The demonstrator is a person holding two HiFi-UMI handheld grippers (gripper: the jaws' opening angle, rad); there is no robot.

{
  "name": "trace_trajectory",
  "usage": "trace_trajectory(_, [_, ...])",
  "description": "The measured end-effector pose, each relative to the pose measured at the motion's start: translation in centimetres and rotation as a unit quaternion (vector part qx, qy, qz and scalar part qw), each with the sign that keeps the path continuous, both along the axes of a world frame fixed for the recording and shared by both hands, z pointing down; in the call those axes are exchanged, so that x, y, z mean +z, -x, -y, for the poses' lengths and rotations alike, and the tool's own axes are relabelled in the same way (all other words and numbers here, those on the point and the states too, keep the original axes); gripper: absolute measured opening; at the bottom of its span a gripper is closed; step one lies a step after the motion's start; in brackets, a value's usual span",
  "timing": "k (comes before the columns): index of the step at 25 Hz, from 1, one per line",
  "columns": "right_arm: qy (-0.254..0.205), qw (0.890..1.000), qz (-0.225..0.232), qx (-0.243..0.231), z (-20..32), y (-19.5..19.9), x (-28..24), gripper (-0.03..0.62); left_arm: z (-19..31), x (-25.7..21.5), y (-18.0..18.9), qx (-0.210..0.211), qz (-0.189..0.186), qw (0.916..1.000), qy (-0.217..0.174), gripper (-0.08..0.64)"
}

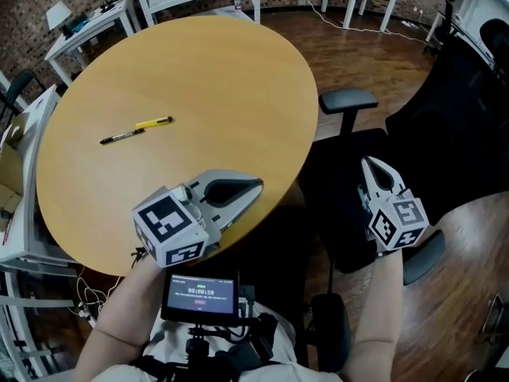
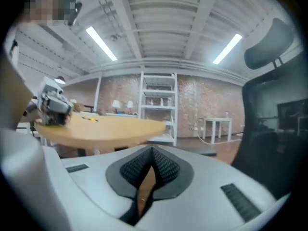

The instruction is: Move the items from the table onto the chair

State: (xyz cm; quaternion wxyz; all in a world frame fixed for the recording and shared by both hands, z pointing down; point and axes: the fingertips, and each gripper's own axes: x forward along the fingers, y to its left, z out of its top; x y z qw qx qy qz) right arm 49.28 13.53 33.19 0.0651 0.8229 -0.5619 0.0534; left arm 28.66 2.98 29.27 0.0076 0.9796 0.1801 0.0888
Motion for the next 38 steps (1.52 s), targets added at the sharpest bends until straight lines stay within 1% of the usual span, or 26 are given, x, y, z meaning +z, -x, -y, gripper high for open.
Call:
trace_trajectory(2, [-0.034,0.997,-0.007,-0.063,2.8,4.5,-3.6,0.006,0.5,0.0,0.8,-0.005,-0.003,1.0,0.0,0.009])
trace_trajectory(4, [-0.046,0.992,-0.018,-0.119,5.6,8.8,-5.6,0.006,1.3,0.1,1.8,-0.017,-0.004,0.9998,-0.001,0.009])
trace_trajectory(6, [-0.052,0.985,-0.019,-0.163,8.1,12.4,-7.2,0.005,2.3,0.0,3.0,-0.029,-0.004,0.9996,-0.002,0.009])
trace_trajectory(11, [-0.076,0.965,0.005,-0.25,13.6,20.1,-10.9,0.005,6.2,-0.2,7.0,-0.067,-0.005,0.9978,-0.001,0.009])
trace_trajectory(17, [-0.087,0.94,0.029,-0.328,18.9,27.0,-11.0,0.005,10.5,0.2,11.7,-0.113,-0.004,0.9936,-0.003,0.009])
trace_trajectory(21, [-0.085,0.925,0.04,-0.368,21.7,31.1,-10.4,0.005,12.3,0.3,14.1,-0.138,-0.007,0.9904,-0.002,0.009])
trace_trajectory(24, [-0.083,0.917,0.046,-0.388,23.1,33.2,-10.2,0.005,13.2,0.3,15.6,-0.155,-0.007,0.9879,-0.003,0.009])
trace_trajectory(32, [-0.051,0.905,0.064,-0.417,26.0,37.2,-8.0,0.005,16.7,0.3,20.4,-0.211,-0.006,0.9774,0.0,0.009])
trace_trajectory(35, [-0.039,0.901,0.069,-0.427,26.9,38.5,-7.3,0.005,17.6,0.3,21.7,-0.226,-0.006,0.9741,-0.001,0.009])
trace_trajectory(38, [-0.027,0.899,0.069,-0.431,27.7,39.3,-6.7,0.005,18.2,0.4,22.6,-0.235,-0.006,0.9719,0.0,0.009])
